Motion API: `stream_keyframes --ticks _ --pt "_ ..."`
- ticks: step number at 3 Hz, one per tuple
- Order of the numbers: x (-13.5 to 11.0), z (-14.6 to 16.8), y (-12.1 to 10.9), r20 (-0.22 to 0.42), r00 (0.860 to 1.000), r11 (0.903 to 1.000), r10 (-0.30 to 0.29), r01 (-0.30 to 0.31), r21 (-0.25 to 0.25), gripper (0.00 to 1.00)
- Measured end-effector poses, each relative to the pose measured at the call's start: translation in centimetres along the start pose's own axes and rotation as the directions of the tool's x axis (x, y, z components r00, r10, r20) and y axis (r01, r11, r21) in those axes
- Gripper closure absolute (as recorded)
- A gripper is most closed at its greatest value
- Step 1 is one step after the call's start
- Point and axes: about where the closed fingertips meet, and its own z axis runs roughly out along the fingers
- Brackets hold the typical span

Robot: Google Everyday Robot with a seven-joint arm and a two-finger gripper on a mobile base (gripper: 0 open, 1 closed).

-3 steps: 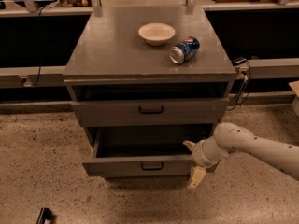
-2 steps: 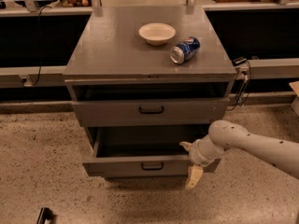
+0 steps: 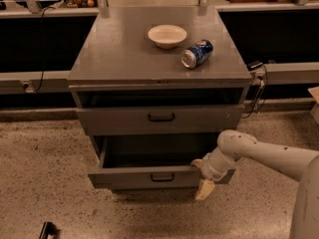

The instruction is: Open middle drawer

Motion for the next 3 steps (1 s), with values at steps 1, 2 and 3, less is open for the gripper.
stream_keyframes --ticks 1,2,3 --pt "0.3 0.0 1.3 -0.019 1.000 0.9998 -0.006 0.006 -0.021 0.35" --pt "-0.1 -0.4 2.6 -0.031 0.999 0.9990 -0.027 0.026 -0.036 0.50" --pt "-0.2 -0.6 2.6 -0.031 0.999 0.9990 -0.027 0.026 -0.036 0.49"
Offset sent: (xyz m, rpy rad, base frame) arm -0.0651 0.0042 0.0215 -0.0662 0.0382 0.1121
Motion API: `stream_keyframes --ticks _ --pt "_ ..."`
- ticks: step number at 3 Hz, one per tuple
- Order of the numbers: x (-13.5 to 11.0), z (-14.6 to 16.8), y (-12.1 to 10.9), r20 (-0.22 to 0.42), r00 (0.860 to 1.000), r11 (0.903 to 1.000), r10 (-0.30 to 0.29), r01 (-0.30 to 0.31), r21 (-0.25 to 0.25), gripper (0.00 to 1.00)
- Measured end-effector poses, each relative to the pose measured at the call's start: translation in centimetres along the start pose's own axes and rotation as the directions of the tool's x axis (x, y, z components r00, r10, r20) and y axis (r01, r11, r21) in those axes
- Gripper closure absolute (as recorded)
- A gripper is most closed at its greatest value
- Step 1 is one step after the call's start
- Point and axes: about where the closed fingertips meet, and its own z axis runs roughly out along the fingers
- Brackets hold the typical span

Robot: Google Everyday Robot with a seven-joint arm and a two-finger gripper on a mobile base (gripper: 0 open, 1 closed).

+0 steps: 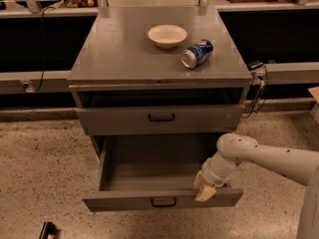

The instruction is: Open middle drawer

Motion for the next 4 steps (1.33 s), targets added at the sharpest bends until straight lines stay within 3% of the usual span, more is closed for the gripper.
stream_keyframes --ticks 1,2,3,4 --pt "-0.8 -0.9 2.6 -0.003 1.000 0.9994 -0.031 0.031 -0.017 0.33" --pt "-2.1 -3.4 4.9 -0.023 0.996 0.9965 -0.083 0.083 -0.005 0.10" --pt "-3.0 -6.0 5.2 -0.040 0.992 0.9922 -0.119 0.120 0.034 0.00" --pt "-3.2 -7.0 3.5 -0.033 0.989 0.9872 -0.145 0.147 0.061 0.00"
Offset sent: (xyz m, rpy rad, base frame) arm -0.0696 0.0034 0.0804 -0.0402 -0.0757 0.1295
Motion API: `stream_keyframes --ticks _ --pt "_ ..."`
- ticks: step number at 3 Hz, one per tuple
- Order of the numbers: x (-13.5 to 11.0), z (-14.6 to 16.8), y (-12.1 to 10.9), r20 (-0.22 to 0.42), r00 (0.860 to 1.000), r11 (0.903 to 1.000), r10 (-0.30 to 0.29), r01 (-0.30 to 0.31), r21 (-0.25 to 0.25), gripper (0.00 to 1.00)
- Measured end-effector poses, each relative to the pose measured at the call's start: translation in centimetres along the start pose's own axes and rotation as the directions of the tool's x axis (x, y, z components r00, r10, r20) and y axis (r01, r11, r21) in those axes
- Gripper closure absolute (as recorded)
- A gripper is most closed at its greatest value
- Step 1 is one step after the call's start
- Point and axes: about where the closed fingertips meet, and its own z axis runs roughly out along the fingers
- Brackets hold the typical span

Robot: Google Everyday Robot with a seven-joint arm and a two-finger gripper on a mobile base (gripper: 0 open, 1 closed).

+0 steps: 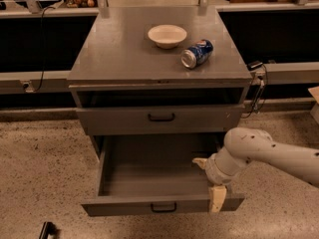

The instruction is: Open middle drawer

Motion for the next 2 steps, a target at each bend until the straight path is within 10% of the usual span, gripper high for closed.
stream_keyframes --ticks 2 --pt "1.0 1.5 -4.4 0.076 0.996 0.9946 -0.054 0.047 0.092 0.41"
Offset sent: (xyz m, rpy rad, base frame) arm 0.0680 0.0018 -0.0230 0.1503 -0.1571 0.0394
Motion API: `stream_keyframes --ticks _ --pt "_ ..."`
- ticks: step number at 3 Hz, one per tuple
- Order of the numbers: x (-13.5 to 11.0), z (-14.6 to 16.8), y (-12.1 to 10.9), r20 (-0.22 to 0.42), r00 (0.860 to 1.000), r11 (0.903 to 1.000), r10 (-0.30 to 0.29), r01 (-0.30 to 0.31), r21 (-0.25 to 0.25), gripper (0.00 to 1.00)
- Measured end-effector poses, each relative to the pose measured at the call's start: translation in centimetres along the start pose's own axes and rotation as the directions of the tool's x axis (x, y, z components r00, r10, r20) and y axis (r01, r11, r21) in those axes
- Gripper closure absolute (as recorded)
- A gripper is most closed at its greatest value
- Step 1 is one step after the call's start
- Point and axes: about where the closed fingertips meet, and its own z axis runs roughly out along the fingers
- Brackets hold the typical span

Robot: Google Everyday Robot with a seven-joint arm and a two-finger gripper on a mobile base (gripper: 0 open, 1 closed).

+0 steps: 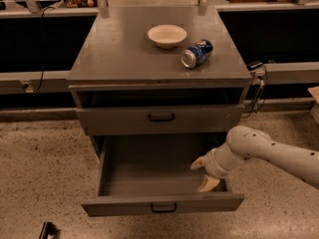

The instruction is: Open middle drawer

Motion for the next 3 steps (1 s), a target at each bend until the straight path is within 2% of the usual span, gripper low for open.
stream_keyframes --ticks 1,2,3 --pt "0.0 0.2 0.0 0.003 1.000 1.0000 -0.005 0.005 -0.003 0.64" --pt "0.1 0.6 0.0 0.013 1.000 0.9998 0.018 -0.018 -0.007 0.87" --pt "0.1 2.9 -2.2 0.020 0.999 0.9987 0.050 -0.049 -0.011 1.00"
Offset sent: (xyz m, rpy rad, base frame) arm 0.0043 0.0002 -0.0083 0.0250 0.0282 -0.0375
